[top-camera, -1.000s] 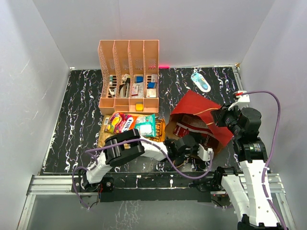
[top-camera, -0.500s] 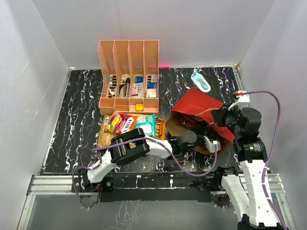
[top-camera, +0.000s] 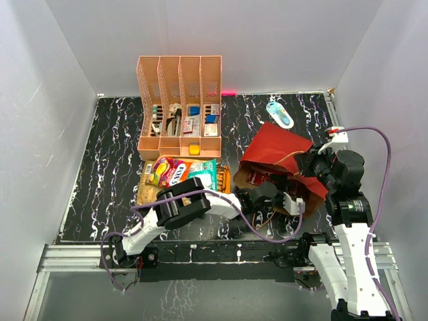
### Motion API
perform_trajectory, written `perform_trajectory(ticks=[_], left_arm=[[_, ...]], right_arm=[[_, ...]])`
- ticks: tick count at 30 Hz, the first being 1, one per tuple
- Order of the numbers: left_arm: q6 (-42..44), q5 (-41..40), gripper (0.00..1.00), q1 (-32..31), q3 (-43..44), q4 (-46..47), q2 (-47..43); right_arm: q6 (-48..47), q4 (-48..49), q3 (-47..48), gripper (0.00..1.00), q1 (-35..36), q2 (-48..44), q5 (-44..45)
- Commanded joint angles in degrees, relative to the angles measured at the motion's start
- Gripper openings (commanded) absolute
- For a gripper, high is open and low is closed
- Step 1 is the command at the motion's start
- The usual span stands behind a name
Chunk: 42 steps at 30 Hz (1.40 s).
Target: Take the snacks out of the paper bag
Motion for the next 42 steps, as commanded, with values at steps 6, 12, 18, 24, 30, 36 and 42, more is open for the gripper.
perform_trajectory(ticks=[6, 12, 18, 24, 30, 36, 42], left_arm=[[-0.7, 1.8, 0.53, 0.6, 4.3, -2.8, 2.0], [-2.6, 0.9, 0.05, 0.4, 1.6, -4.9, -3.2], [-4.1, -1.9, 0.00, -2.0, -9.1, -6.3, -16.5], [-7.7, -7.3, 0.00, -6.1, -16.5, -11.2, -29.1], [-19.6, -2.7, 0.00, -7.3, -17.2, -30.9, -45.1], [-30.7, -5.2, 0.00, -7.5, -13.1, -49.9, -60.5], [-41.0, -17.9, 0.00, -7.4, -3.0, -72.3, -64.1]], right_arm=[[-0.7, 3.6, 0.1, 0.08, 0.4, -0.7, -0.2], [-0.6, 3.5, 0.1, 0.08, 0.4, -1.2, 0.3], [-0.5, 3.5, 0.1, 0.08, 0.4, -1.3, 0.5], [-0.5, 3.5, 0.1, 0.08, 0.4, -1.2, 0.7], [-0.5, 3.5, 0.2, 0.08, 0.4, -0.8, 0.6], [-0.5, 3.7, 0.1, 0.08, 0.4, -1.0, 0.1], [-0.6, 3.8, 0.0, 0.08, 0.4, -1.0, -0.1]])
